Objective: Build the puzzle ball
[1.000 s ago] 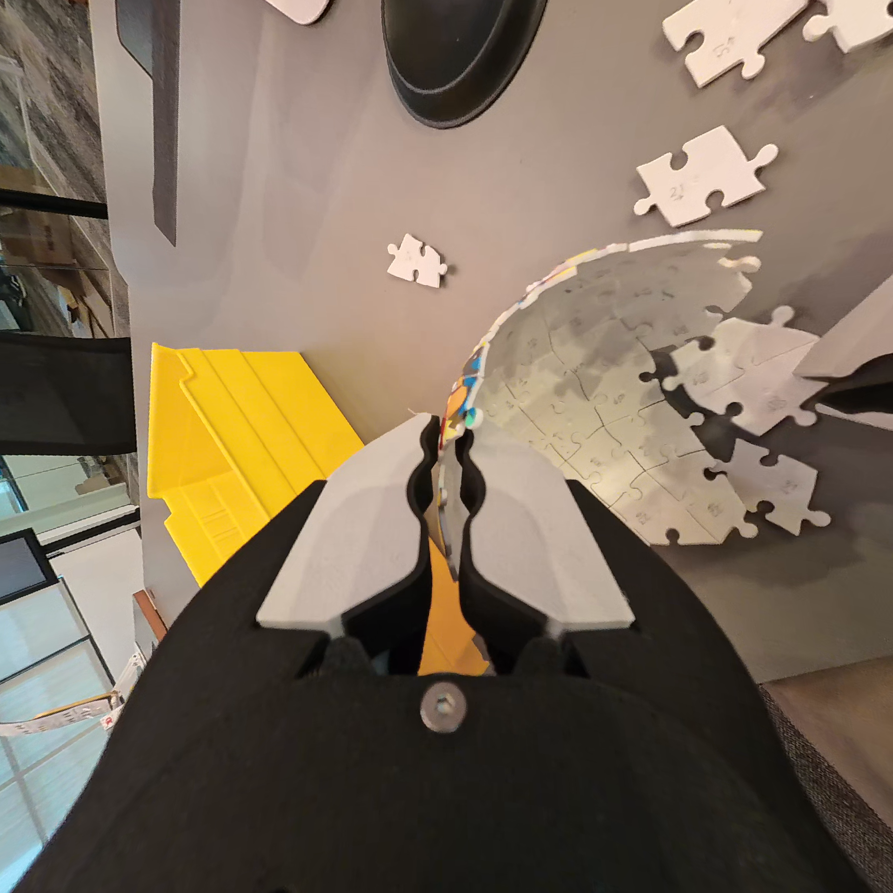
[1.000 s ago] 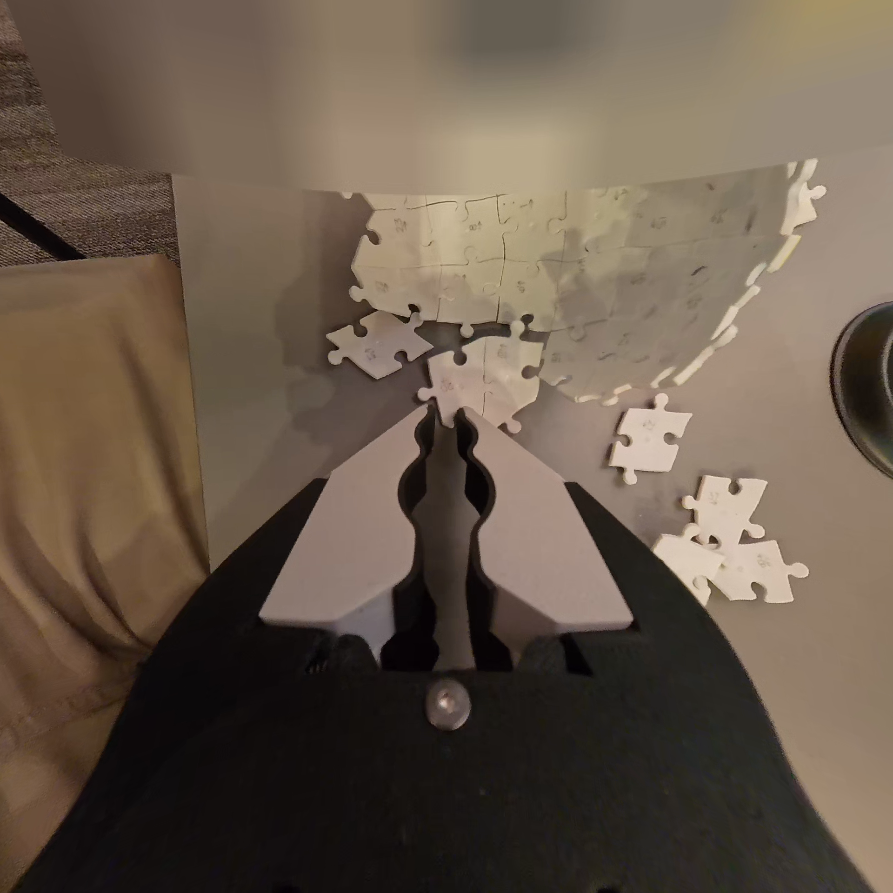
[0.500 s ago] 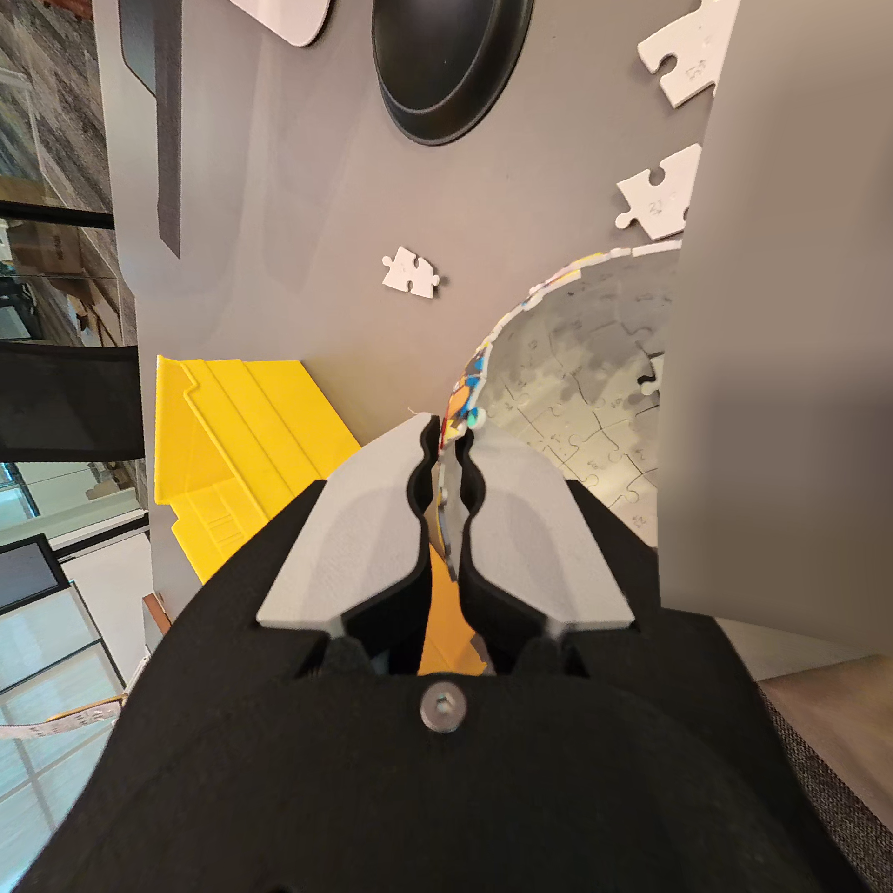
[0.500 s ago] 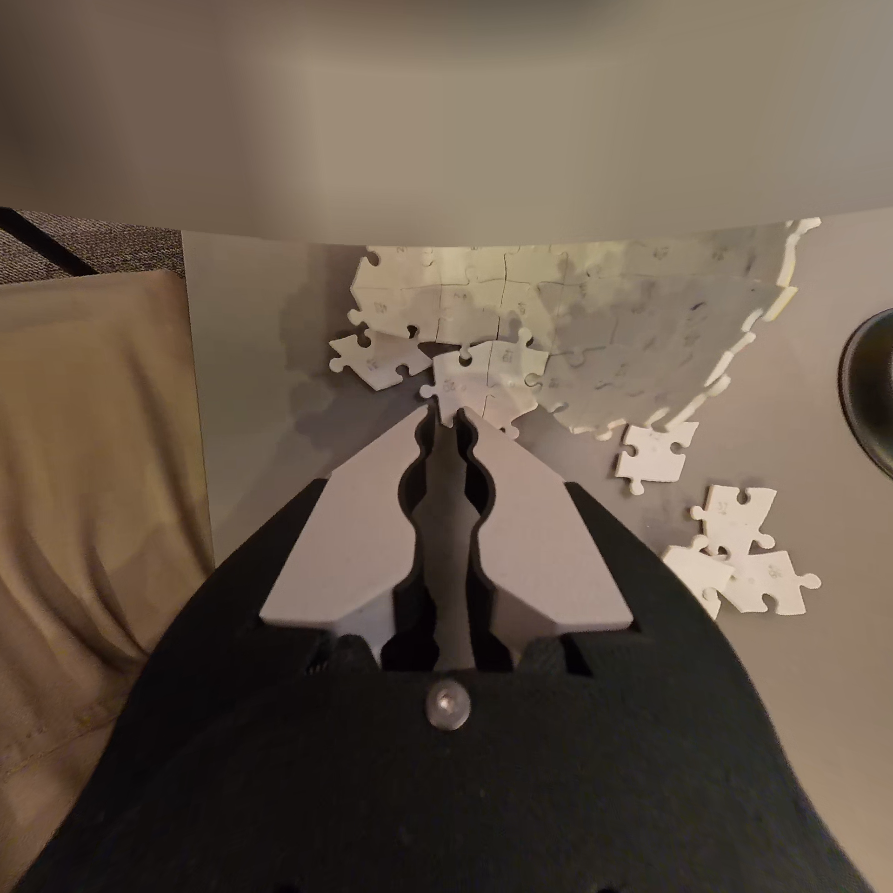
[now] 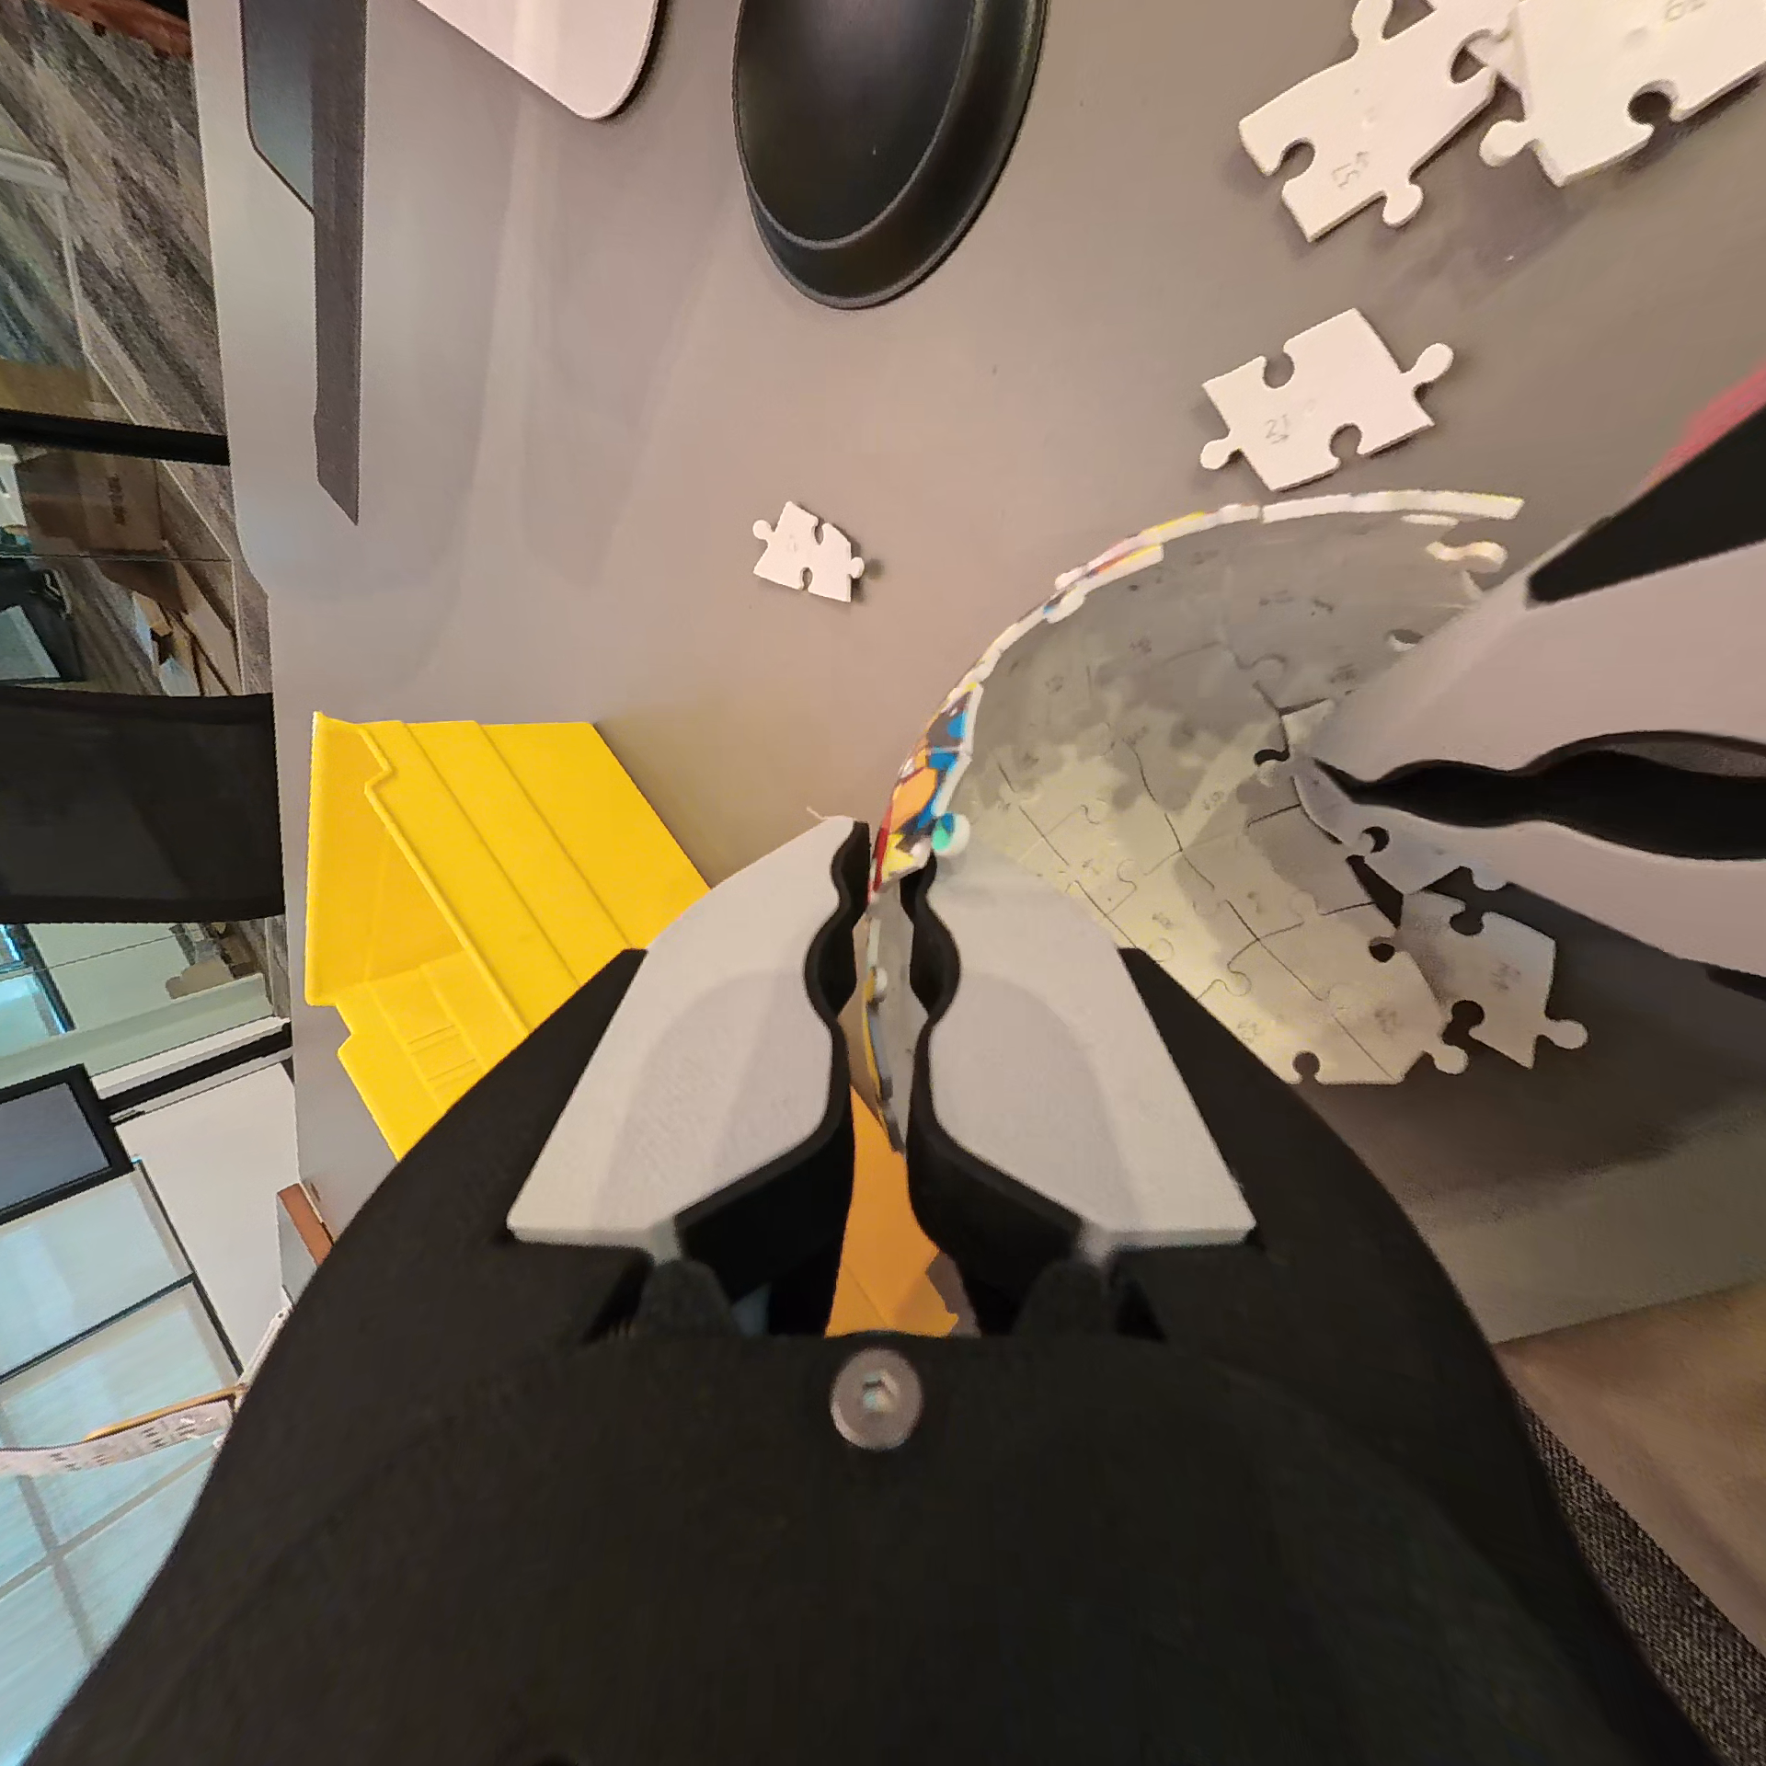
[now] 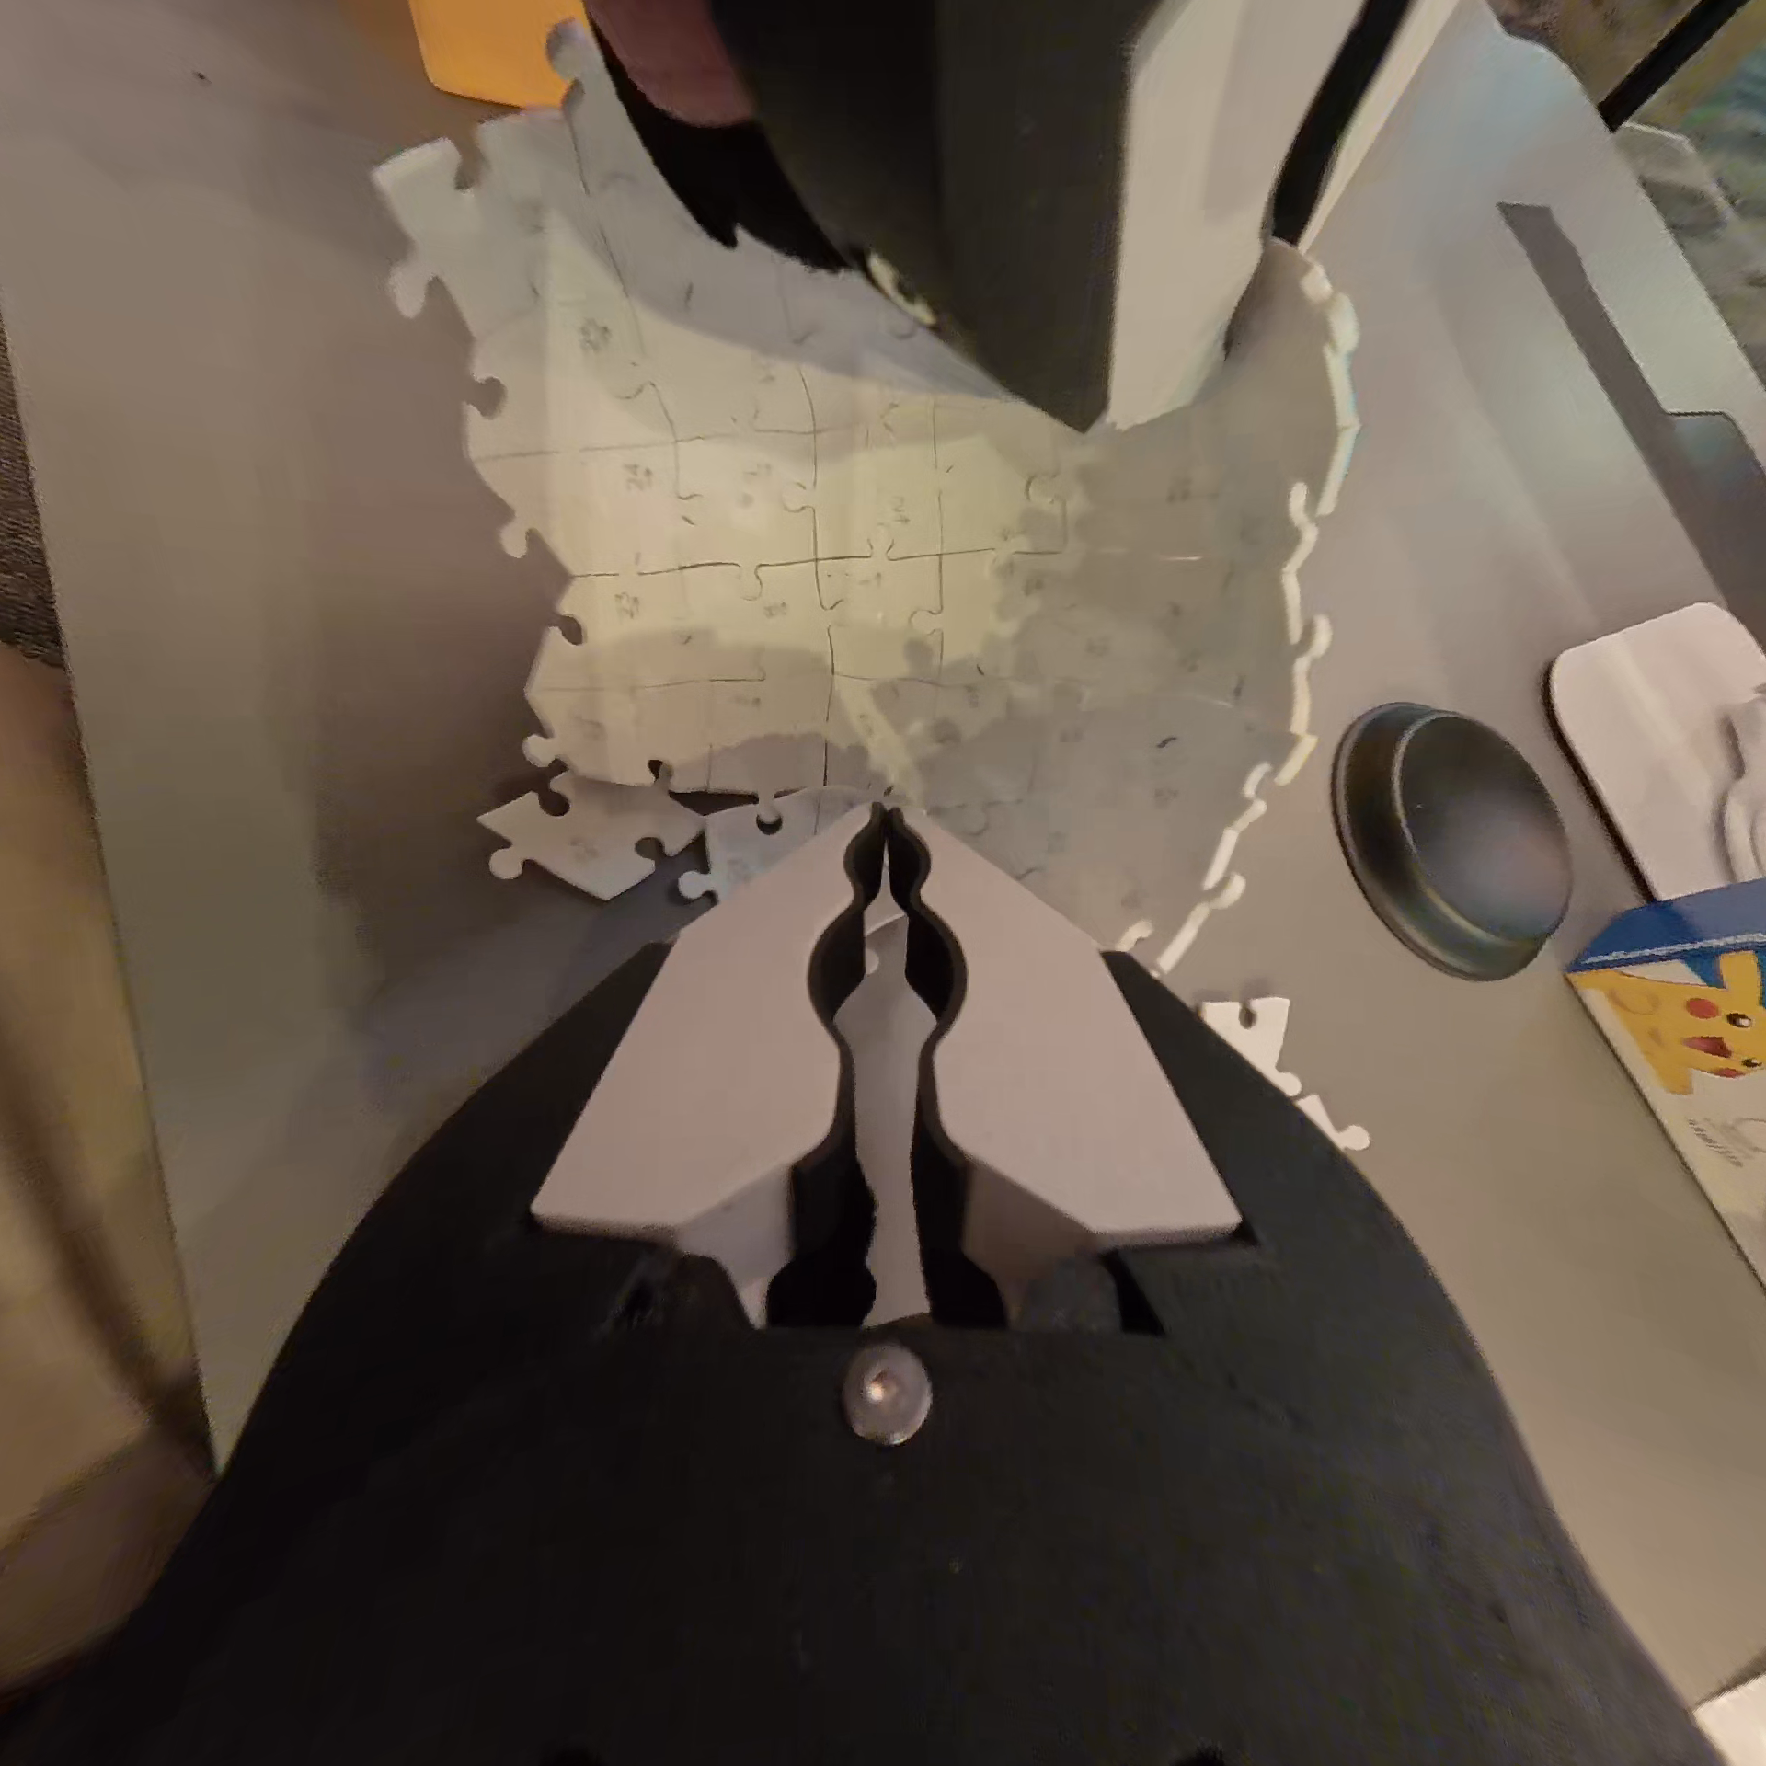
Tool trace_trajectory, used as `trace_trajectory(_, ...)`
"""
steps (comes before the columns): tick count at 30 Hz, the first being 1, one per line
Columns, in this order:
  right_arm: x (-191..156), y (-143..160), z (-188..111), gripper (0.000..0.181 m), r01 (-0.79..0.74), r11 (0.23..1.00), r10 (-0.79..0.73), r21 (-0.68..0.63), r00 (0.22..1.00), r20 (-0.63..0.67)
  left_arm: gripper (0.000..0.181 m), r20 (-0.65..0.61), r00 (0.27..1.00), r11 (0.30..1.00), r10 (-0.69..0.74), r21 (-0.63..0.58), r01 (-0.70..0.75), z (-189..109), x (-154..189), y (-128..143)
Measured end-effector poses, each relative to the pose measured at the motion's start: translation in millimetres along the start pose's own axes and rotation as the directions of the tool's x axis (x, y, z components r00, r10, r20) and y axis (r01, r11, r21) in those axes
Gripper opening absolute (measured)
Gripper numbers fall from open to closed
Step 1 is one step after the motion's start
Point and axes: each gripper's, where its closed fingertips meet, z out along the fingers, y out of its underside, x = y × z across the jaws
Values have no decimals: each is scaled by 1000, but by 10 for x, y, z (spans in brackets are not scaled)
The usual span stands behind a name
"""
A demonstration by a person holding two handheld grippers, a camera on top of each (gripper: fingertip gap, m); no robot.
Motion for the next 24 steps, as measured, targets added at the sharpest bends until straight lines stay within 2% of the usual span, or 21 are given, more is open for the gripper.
trace_trajectory(6, 24, 28, 79, 0, 83, 996, -85, -27, 995, -55, 6, -3, 1000, 1000, 0, 3, 0, 1, 3, -7)
trace_trajectory(24, 33, 27, 140, 0, 275, 958, -283, -81, 952, -116, 6, 2, 1000, 1000, 12, 4, -12, -5, 16, -35)
